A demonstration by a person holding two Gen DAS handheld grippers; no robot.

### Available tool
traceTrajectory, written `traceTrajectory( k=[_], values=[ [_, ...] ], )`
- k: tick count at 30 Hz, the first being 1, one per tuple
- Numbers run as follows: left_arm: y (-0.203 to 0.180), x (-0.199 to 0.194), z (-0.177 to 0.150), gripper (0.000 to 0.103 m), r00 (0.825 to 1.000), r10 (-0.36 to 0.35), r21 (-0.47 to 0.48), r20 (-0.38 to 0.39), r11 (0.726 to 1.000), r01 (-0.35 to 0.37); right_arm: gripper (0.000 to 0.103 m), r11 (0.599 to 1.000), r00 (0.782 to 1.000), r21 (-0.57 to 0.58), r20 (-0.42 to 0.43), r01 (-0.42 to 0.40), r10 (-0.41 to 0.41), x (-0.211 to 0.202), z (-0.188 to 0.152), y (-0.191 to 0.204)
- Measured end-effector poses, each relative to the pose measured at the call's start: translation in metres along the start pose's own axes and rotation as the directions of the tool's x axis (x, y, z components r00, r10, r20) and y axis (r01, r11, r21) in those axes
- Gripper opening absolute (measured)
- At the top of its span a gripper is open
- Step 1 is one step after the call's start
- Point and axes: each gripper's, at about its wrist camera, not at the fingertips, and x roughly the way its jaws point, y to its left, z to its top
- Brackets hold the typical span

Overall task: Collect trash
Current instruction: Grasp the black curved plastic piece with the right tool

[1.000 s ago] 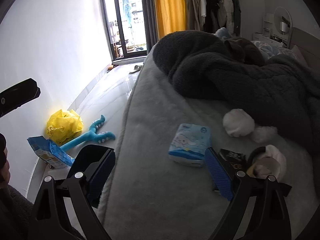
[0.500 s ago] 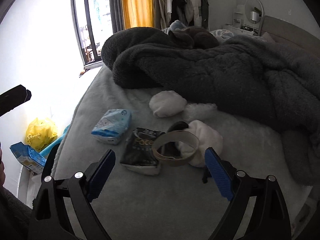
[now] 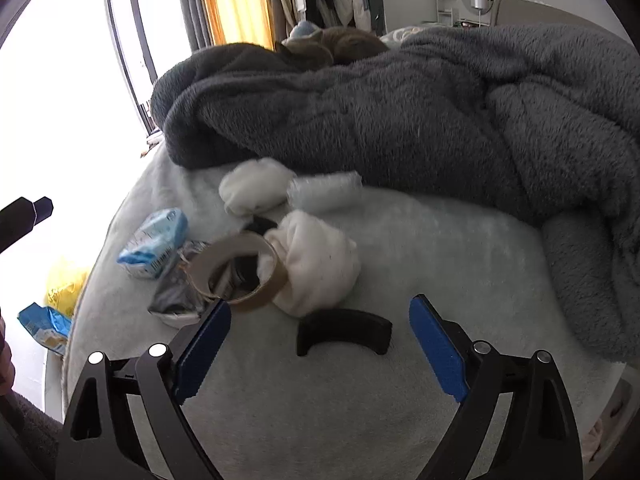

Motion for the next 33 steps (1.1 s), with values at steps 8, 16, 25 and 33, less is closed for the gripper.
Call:
traceTrajectory(
  k=[8, 16, 25, 33],
  values=[
    [-0.013, 0.023, -0.001, 0.095, 0.999, -0.035, -0.032, -0.029, 0.999, 0.034, 0.091, 0.999, 0.999, 0.027, -0.023, -0.028, 0.029, 0.004, -0.003, -0.019],
    [-0.037, 0.047, -0.007, 0.095, 0.996, -0.055, -0.025, -0.064, 0.998, 0.054, 0.063, 0.993, 0.993, 0.072, -0.053, -0.098, 0.102, 0.014, -0.011, -0.035],
    [-0.063, 0.073, -0.018, 0.095, 0.993, -0.050, 0.001, -0.110, 0.999, 0.050, 0.049, 0.986, 0.987, 0.044, -0.011, -0.158, 0.159, 0.001, -0.012, -0.043],
    [-0.071, 0.091, -0.028, 0.088, 0.990, -0.017, 0.015, -0.140, 1.000, 0.019, 0.049, 0.977, 0.980, 0.090, 0.060, -0.193, 0.188, -0.025, -0.008, -0.067]
  ],
)
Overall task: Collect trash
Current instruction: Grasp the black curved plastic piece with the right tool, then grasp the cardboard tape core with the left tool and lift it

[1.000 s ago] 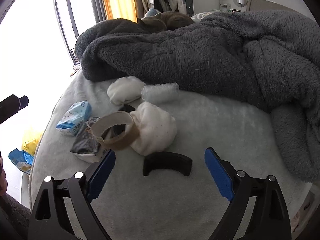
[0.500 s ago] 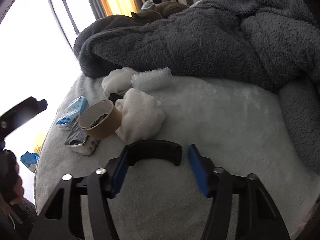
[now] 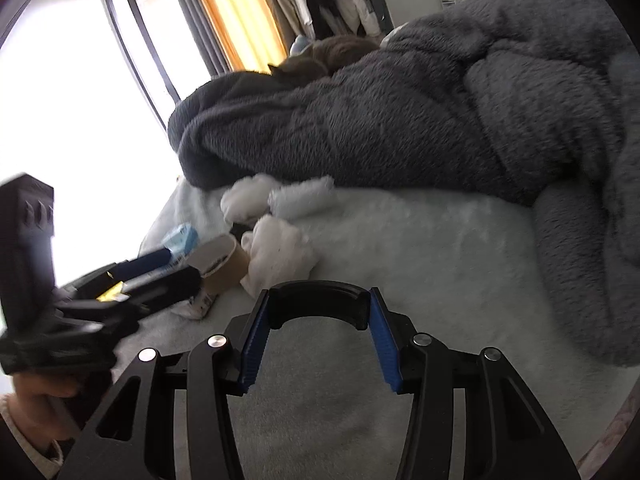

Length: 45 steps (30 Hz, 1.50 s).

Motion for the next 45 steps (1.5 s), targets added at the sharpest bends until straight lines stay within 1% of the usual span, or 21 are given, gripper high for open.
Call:
traceTrajectory(
  k=[3, 7, 12, 18, 19, 24, 28, 31, 35, 39, 45],
  values=[
    [-0.002, 0.007, -0.002, 0.087, 1.000, 0.010, 0.010, -0.007, 1.000, -0.010, 0.049, 1.000, 1.000, 0.016, 0.024, -0.019, 0.018, -0.009, 0.001, -0.007],
    [-0.004, 0.014, -0.003, 0.082, 1.000, 0.012, 0.005, -0.016, 1.000, -0.012, 0.049, 0.998, 0.997, 0.041, 0.058, -0.050, 0.048, -0.020, 0.004, -0.013],
    [-0.002, 0.019, -0.003, 0.075, 1.000, -0.004, -0.014, -0.021, 1.000, 0.004, 0.049, 0.994, 0.993, 0.053, 0.086, -0.091, 0.086, -0.030, 0.008, -0.013],
    [0.000, 0.022, -0.002, 0.062, 0.999, -0.028, -0.029, -0.026, 0.999, 0.027, 0.049, 0.990, 0.987, 0.062, 0.104, -0.131, 0.124, -0.034, 0.013, -0.009],
    [0.001, 0.021, -0.002, 0.058, 0.999, -0.032, -0.030, -0.027, 0.999, 0.031, 0.049, 0.989, 0.986, 0.061, 0.106, -0.137, 0.130, -0.034, 0.014, -0.007],
    [-0.002, 0.014, 0.000, 0.057, 0.999, -0.052, -0.004, -0.011, 0.999, 0.052, 0.049, 0.982, 0.980, 0.073, 0.111, -0.174, 0.166, -0.032, 0.020, 0.001],
    [-0.002, 0.005, -0.001, 0.057, 0.999, -0.054, 0.020, 0.003, 0.998, 0.054, 0.049, 0.974, 0.973, 0.091, 0.122, -0.208, 0.197, -0.032, 0.024, 0.008],
    [0.004, -0.004, -0.002, 0.057, 0.999, -0.047, 0.030, 0.008, 0.998, 0.047, 0.049, 0.972, 0.970, 0.092, 0.126, -0.218, 0.206, -0.030, 0.029, 0.018],
    [0.020, -0.018, -0.002, 0.057, 0.999, -0.036, 0.026, 0.020, 0.999, 0.035, 0.049, 0.968, 0.966, 0.088, 0.129, -0.234, 0.222, -0.025, 0.037, 0.034],
    [0.040, -0.032, -0.003, 0.057, 0.999, -0.027, -0.004, 0.023, 1.000, 0.027, 0.049, 0.966, 0.964, 0.078, 0.125, -0.247, 0.237, -0.019, 0.043, 0.053],
    [0.076, -0.050, -0.007, 0.057, 1.000, 0.010, -0.043, 0.015, 0.999, -0.009, 0.049, 0.964, 0.962, 0.048, 0.102, -0.260, 0.254, -0.003, 0.051, 0.089]
  ],
)
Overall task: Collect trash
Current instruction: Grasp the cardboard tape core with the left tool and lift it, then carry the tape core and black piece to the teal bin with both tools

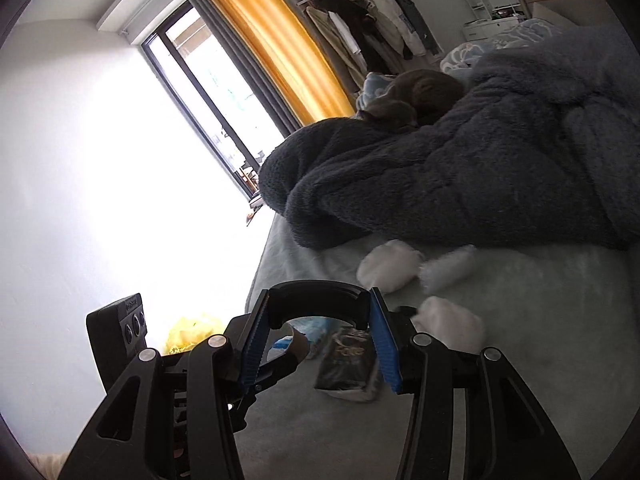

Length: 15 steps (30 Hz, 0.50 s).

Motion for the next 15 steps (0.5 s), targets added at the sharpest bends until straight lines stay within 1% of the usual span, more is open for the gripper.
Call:
traceTrajectory(
  k=[4, 9, 15],
  values=[
    [0.026, -0.012, -0.002, 0.057, 1.000, 0.029, -0.038, 0.000, 0.999, -0.029, 0.049, 0.999, 1.000, -0.036, -0.017, -0.008, 0.007, 0.018, 0.001, 0.024],
    [0.055, -0.026, -0.006, 0.057, 0.998, 0.067, -0.064, 0.004, 0.996, -0.066, 0.049, 0.997, 0.999, -0.079, -0.042, -0.025, 0.022, 0.042, 0.000, 0.055],
    [0.096, -0.040, -0.018, 0.057, 0.992, 0.124, -0.104, -0.016, 0.987, -0.125, 0.049, 0.991, 0.996, -0.123, -0.081, -0.053, 0.043, 0.071, -0.006, 0.088]
  ],
)
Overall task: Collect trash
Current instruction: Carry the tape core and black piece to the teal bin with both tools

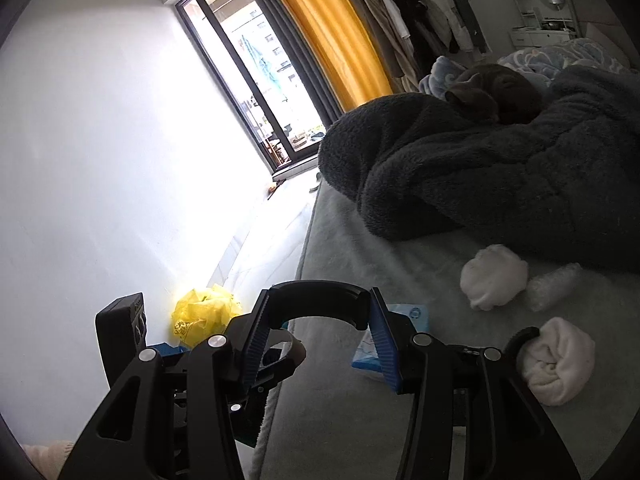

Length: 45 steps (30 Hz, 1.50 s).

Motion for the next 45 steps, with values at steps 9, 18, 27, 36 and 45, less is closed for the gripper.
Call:
traceTrajectory(
  k=[9, 18, 27, 36, 45],
  values=[
    [0.068, 0.001, -0.022, 0.057, 0.993, 0.073, -0.085, -0.095, 0.993, -0.081, 0.049, 0.997, 0.997, -0.061, -0.062, -0.043, 0.039, 0.051, -0.003, 0.052],
    [0.124, 0.005, -0.046, 0.057, 0.970, 0.129, -0.125, -0.207, 0.980, -0.157, 0.049, 0.990, 0.988, -0.114, -0.139, -0.087, 0.070, 0.096, -0.017, 0.094],
    [0.171, 0.005, -0.068, 0.057, 0.942, 0.149, -0.162, -0.301, 0.965, -0.205, 0.049, 0.980, 0.973, -0.161, -0.216, -0.114, 0.077, 0.138, -0.033, 0.129],
    [0.213, 0.014, -0.103, 0.057, 0.891, 0.130, -0.223, -0.435, 0.943, -0.246, 0.049, 0.975, 0.954, -0.178, -0.290, -0.132, 0.076, 0.177, -0.051, 0.151],
    [0.235, 0.010, -0.123, 0.070, 0.854, 0.095, -0.249, -0.512, 0.935, -0.253, 0.049, 0.972, 0.928, -0.199, -0.371, -0.122, 0.041, 0.210, -0.076, 0.162]
  ],
)
